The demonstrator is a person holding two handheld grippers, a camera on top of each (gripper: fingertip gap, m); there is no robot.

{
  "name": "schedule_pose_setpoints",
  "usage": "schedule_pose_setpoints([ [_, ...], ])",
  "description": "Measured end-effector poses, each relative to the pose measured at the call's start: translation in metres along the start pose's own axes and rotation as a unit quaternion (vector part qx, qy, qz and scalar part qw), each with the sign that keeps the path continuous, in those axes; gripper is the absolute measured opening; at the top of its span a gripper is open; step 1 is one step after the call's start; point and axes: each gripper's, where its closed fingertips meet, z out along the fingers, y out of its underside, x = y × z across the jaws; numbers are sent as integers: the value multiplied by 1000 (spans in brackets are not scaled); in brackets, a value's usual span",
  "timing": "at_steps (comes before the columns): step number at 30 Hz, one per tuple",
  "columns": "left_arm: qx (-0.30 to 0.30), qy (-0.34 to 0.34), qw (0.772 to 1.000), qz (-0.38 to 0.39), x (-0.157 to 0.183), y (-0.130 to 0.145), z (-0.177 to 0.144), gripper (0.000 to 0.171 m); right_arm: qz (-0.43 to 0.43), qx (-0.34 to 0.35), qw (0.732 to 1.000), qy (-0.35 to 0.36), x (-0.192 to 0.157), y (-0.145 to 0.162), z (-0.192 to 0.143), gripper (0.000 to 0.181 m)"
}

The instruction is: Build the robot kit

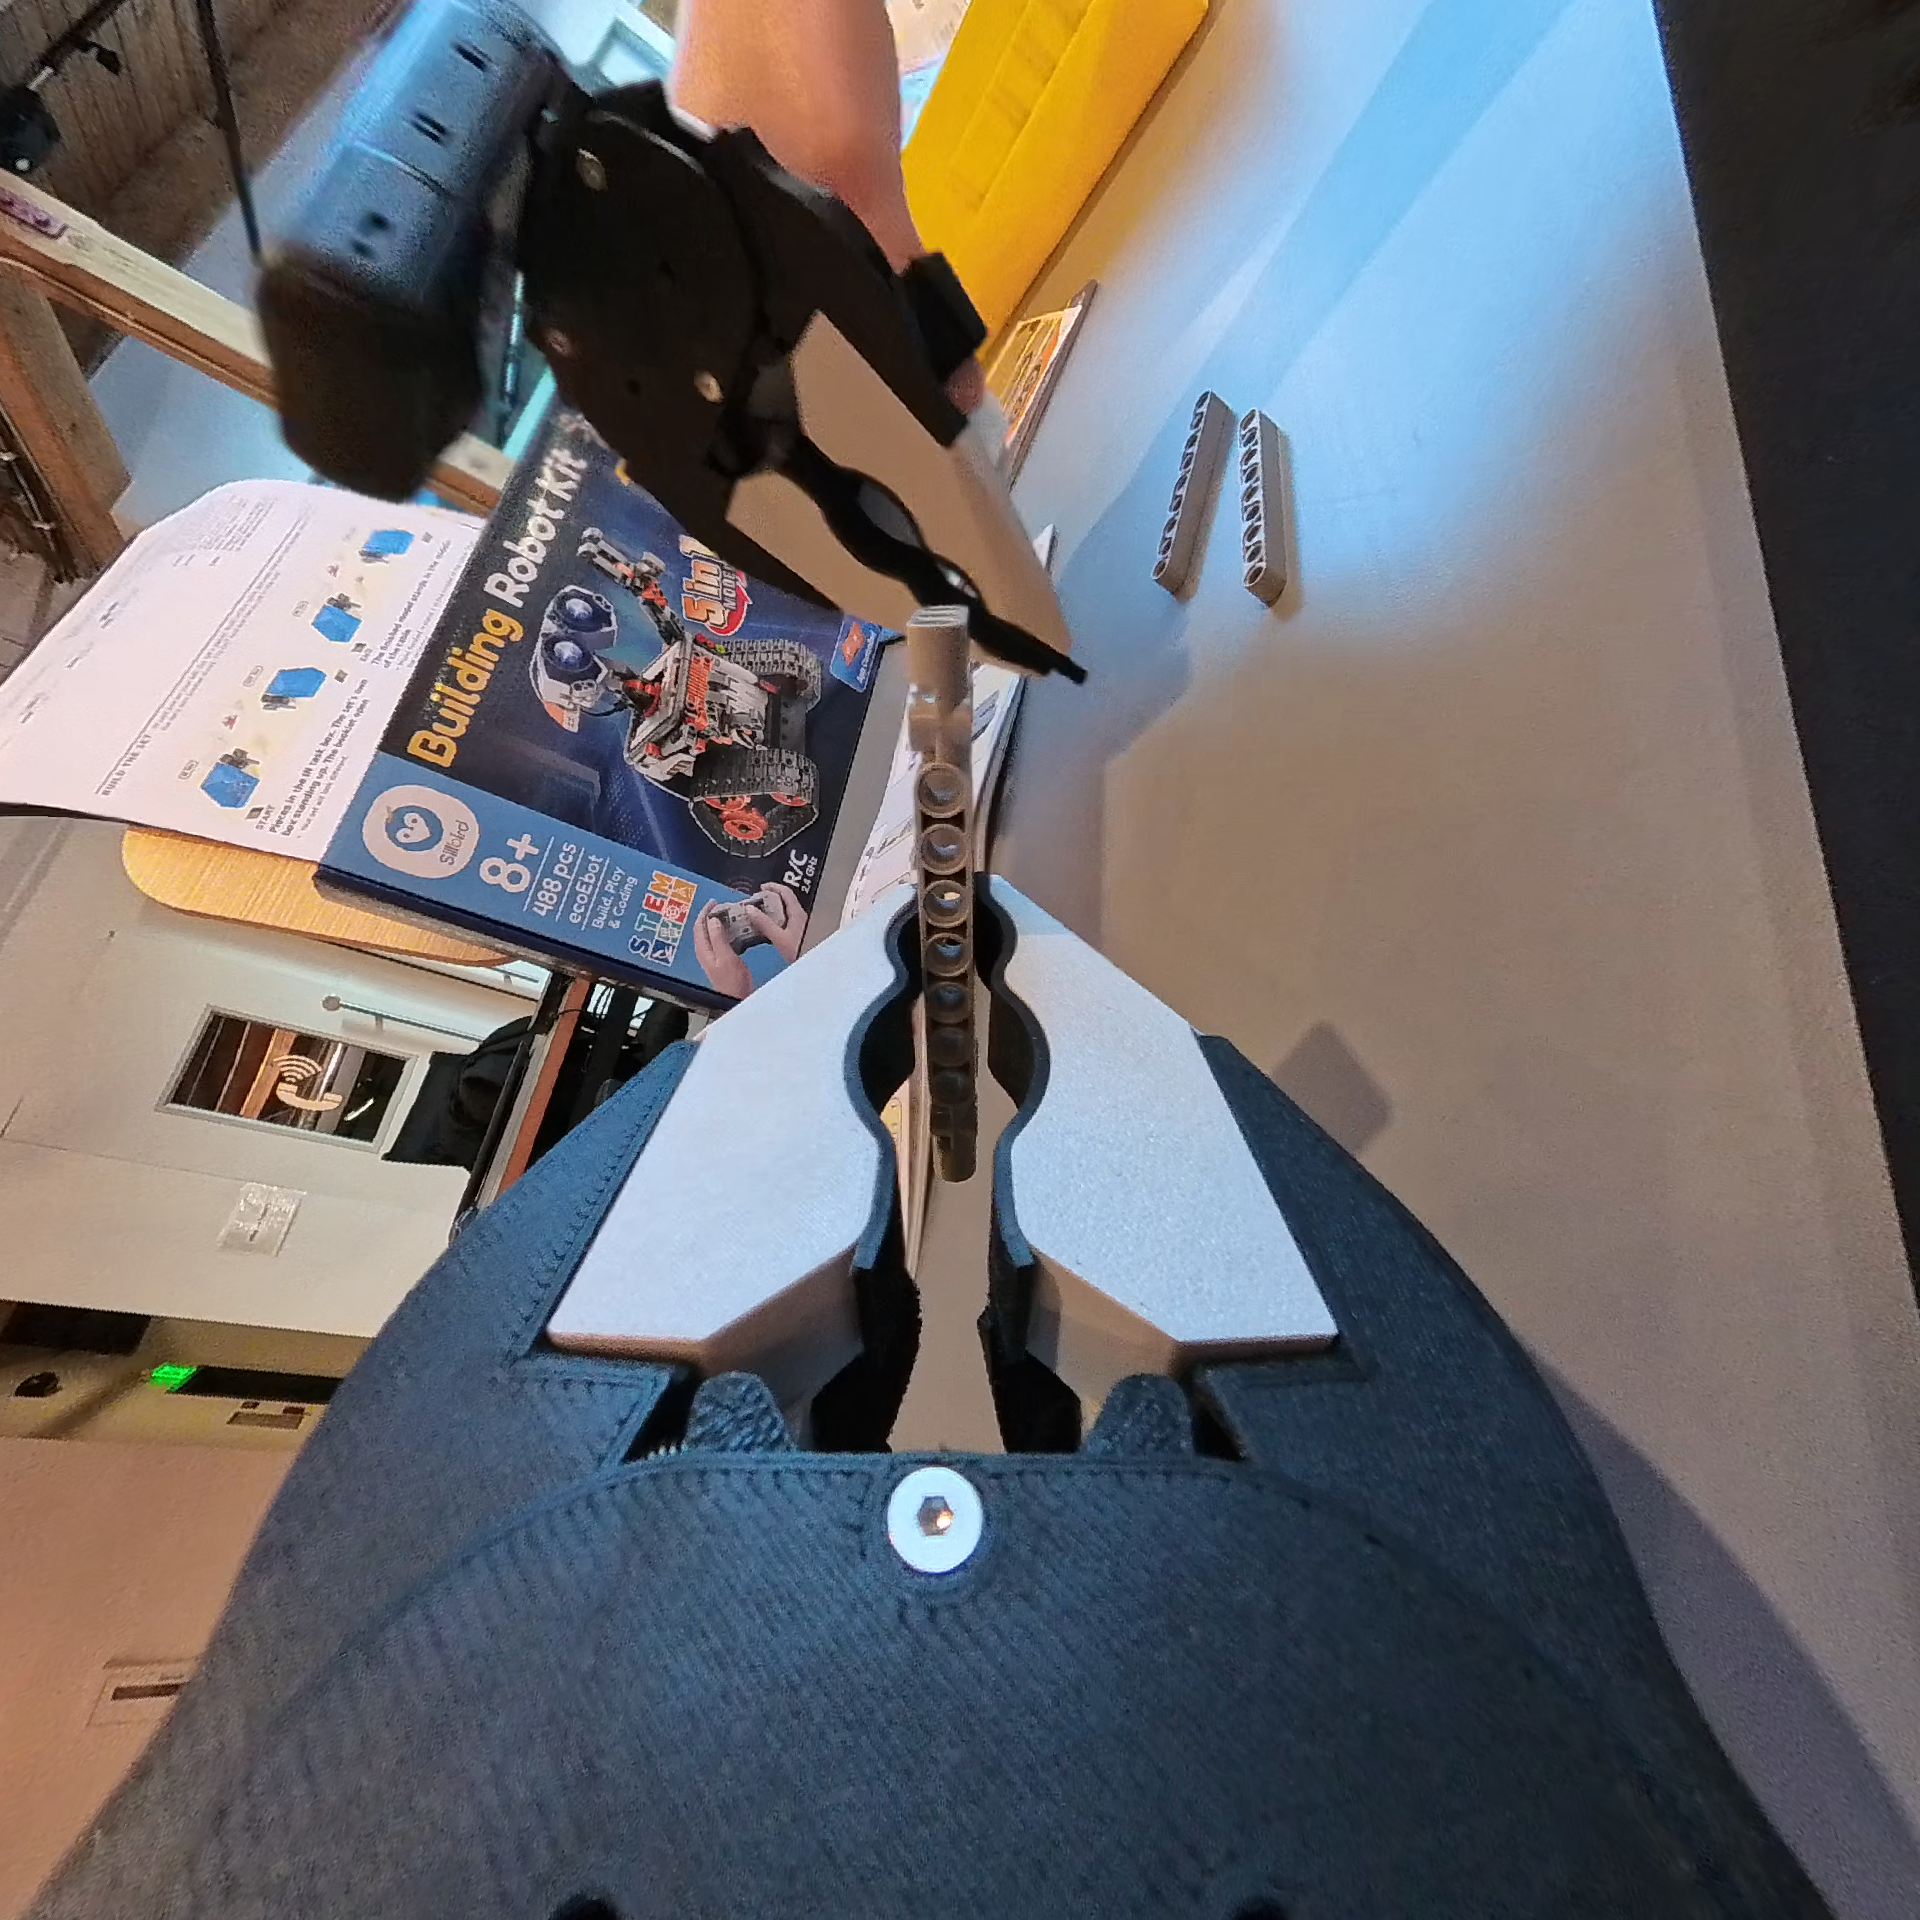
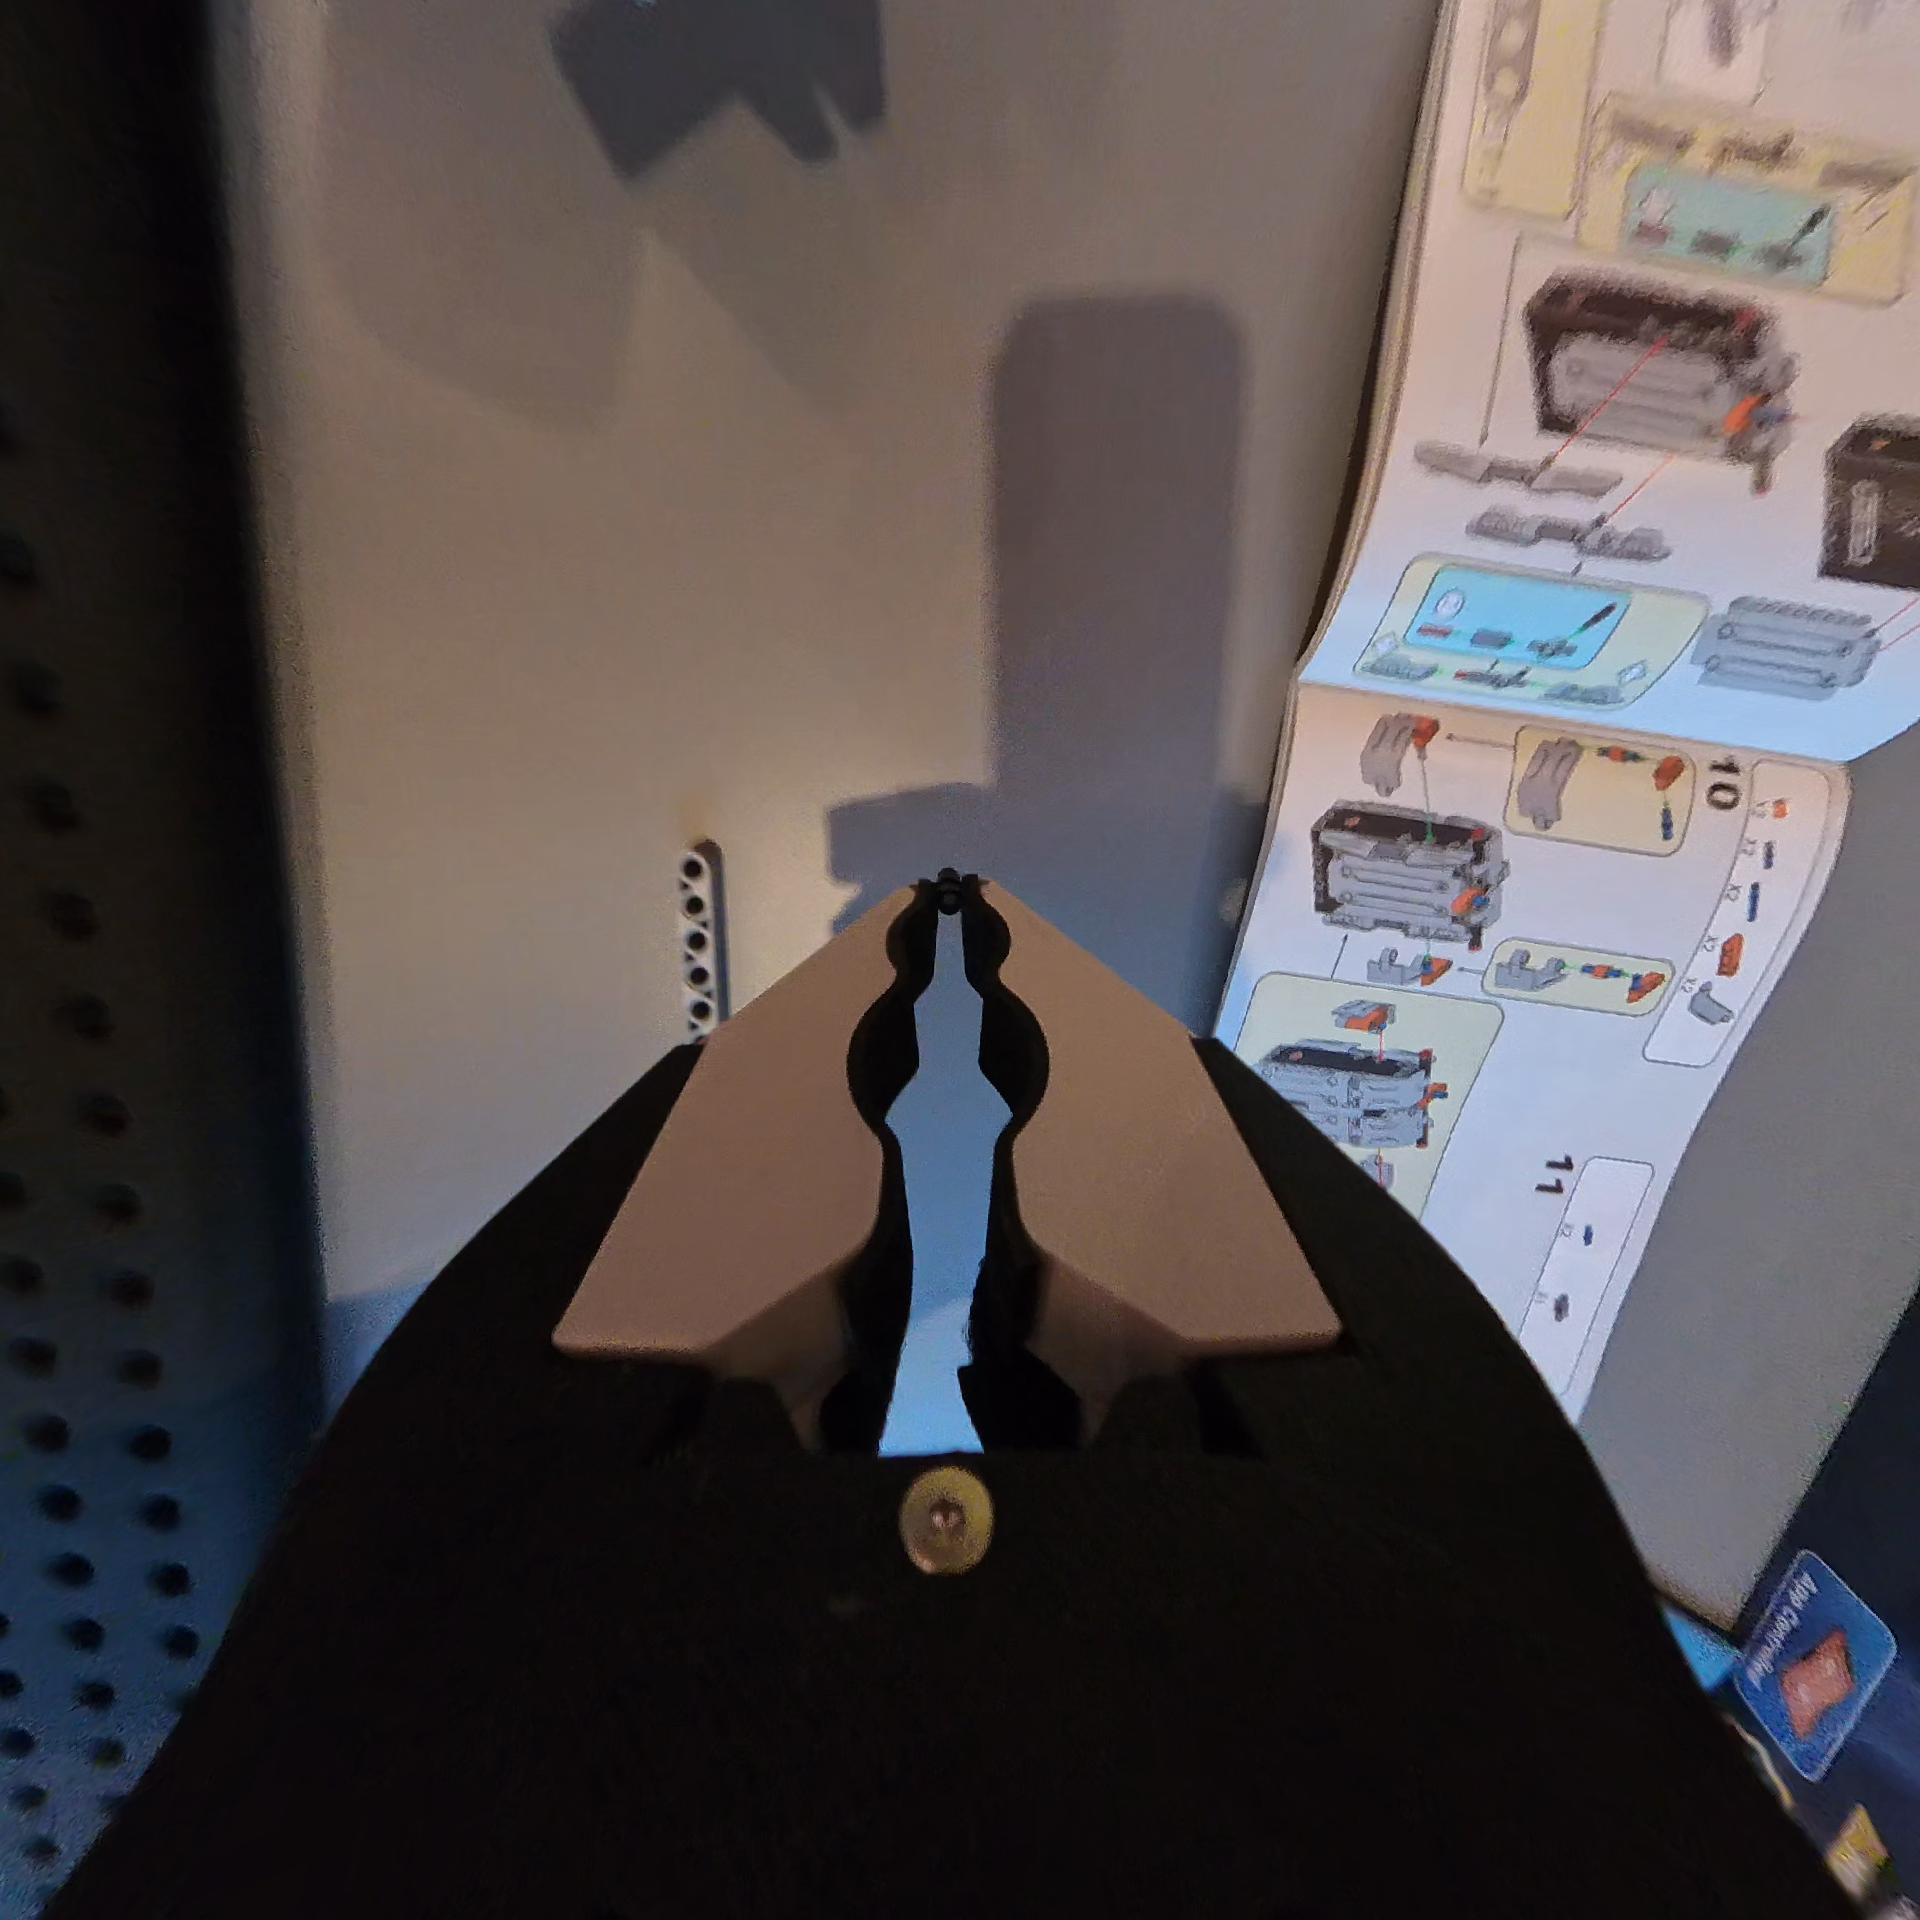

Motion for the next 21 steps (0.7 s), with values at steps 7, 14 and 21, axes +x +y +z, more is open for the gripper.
schedule_pose_setpoints([
  [7,2,14,1000,19,9,-2,3,4,1,135,989,-59,-48,-82,-61,4],
  [14,-3,28,998,62,22,-2,8,4,-58,159,980,-105,-83,-132,-68,4],
  [21,9,21,996,83,22,-9,8,4,-44,145,969,-193,-86,-126,-45,4],
])
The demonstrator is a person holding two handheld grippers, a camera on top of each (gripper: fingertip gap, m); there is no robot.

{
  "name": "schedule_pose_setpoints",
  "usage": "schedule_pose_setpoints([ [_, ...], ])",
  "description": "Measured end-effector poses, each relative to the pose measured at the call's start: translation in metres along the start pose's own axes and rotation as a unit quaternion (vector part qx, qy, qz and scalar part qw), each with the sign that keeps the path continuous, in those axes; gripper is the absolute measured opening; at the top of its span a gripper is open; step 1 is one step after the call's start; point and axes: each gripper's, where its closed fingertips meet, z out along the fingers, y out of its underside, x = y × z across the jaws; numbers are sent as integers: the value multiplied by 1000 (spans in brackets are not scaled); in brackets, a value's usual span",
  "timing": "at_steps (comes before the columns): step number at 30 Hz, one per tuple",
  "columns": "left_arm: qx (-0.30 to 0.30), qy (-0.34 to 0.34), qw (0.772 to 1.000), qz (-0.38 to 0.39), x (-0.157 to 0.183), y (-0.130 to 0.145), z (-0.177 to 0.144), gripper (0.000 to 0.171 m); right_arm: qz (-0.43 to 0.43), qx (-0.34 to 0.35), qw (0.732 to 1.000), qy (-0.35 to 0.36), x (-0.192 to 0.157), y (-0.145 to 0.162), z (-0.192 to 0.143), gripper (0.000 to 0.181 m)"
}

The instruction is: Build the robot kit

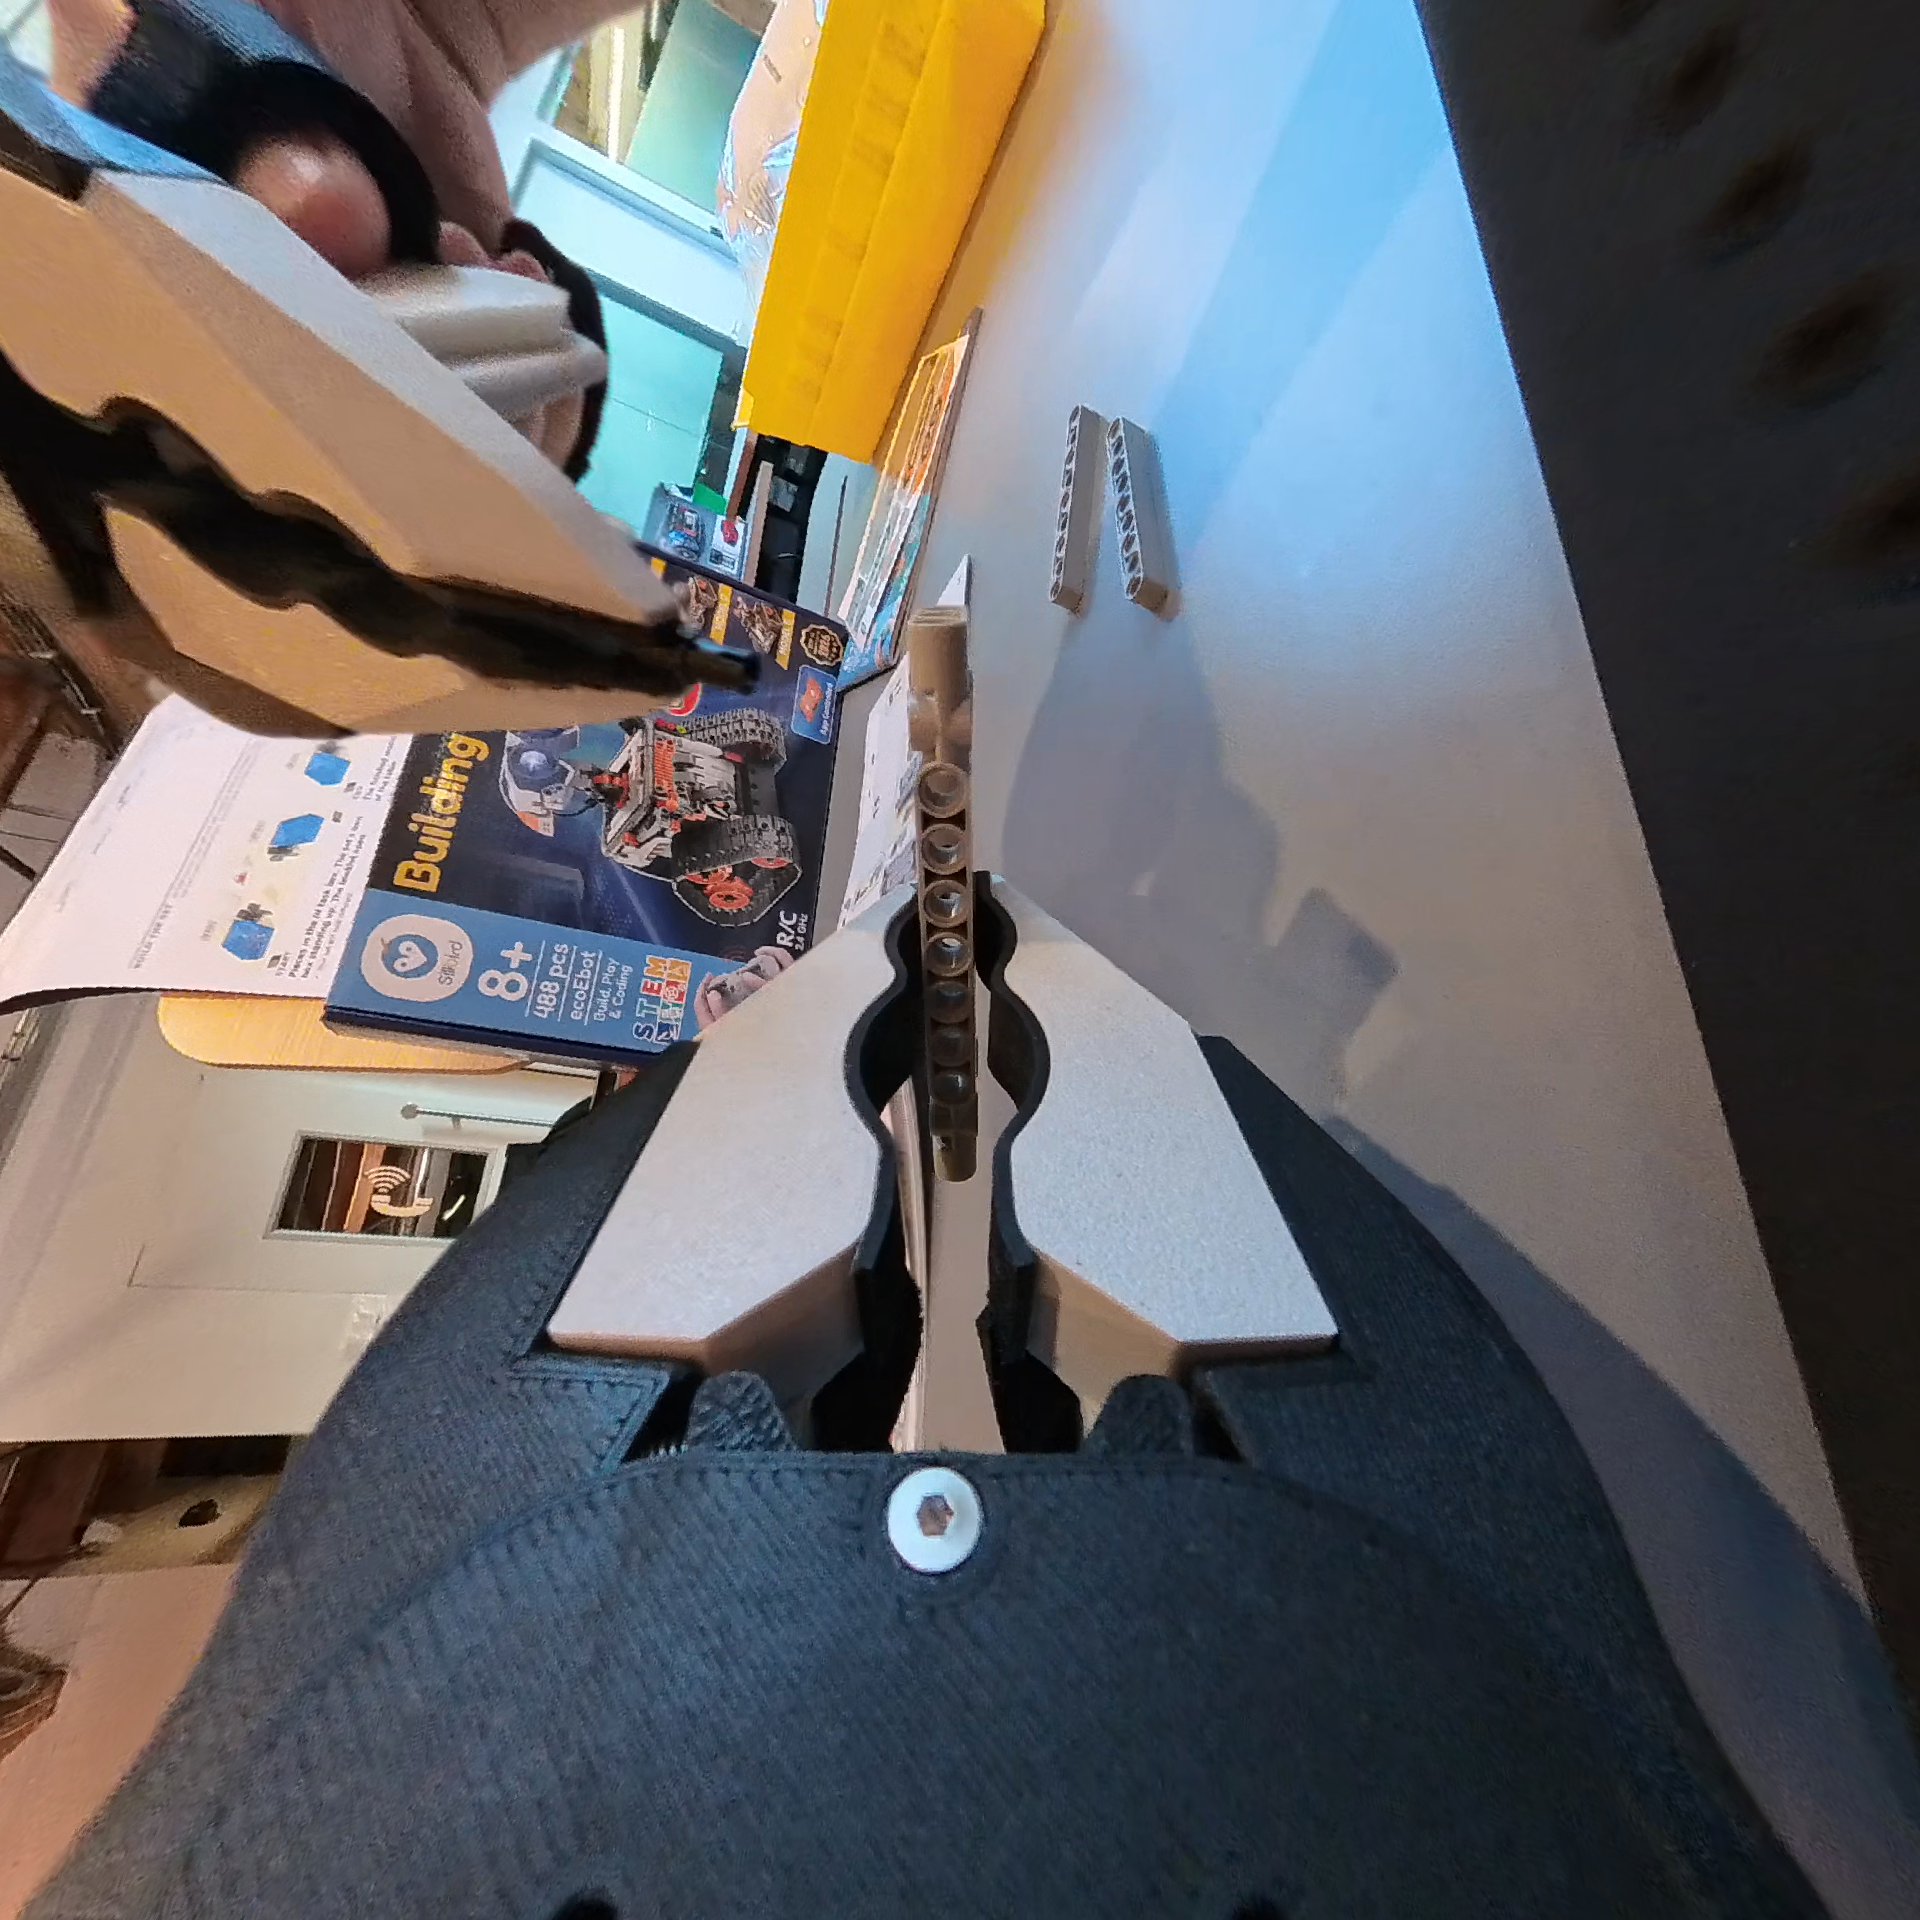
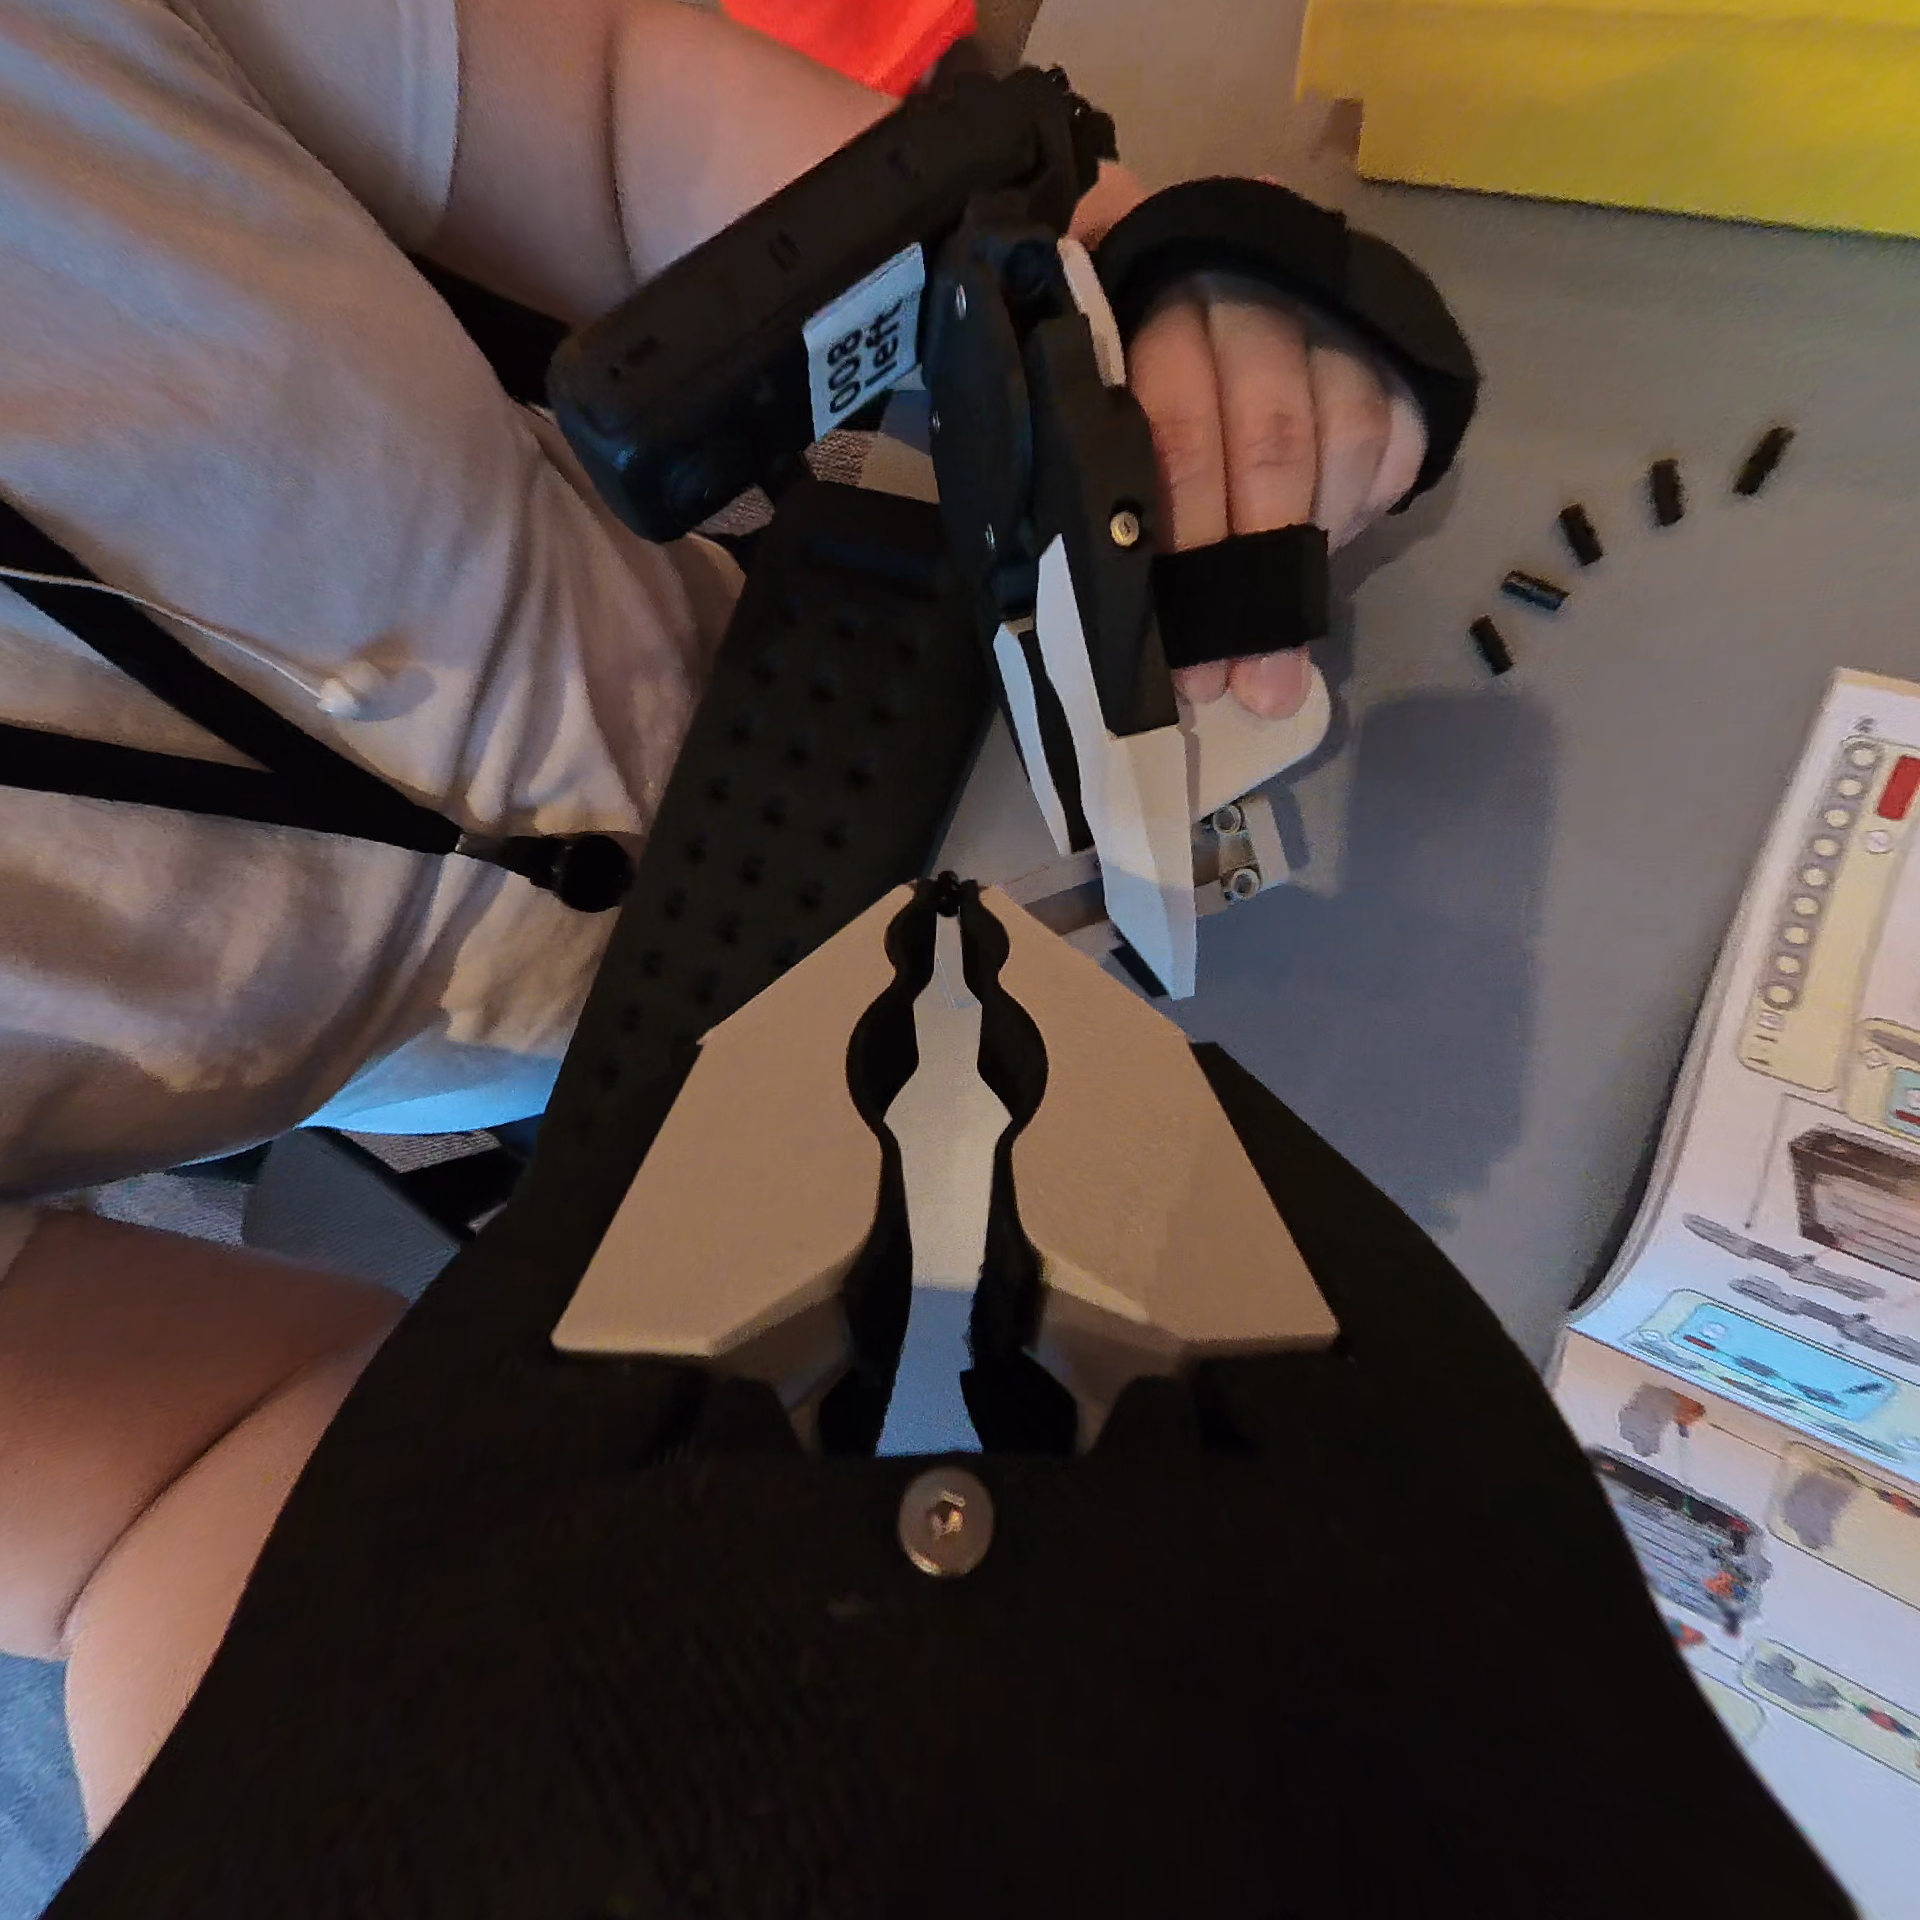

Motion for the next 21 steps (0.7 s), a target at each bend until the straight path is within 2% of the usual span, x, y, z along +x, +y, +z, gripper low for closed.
schedule_pose_setpoints([
  [7,11,10,1000,-7,3,-4,0,5,21,-4,999,-42,2,13,11,4],
  [21,26,47,998,-35,11,-11,-1,5,22,-26,998,-59,-4,17,21,4],
])
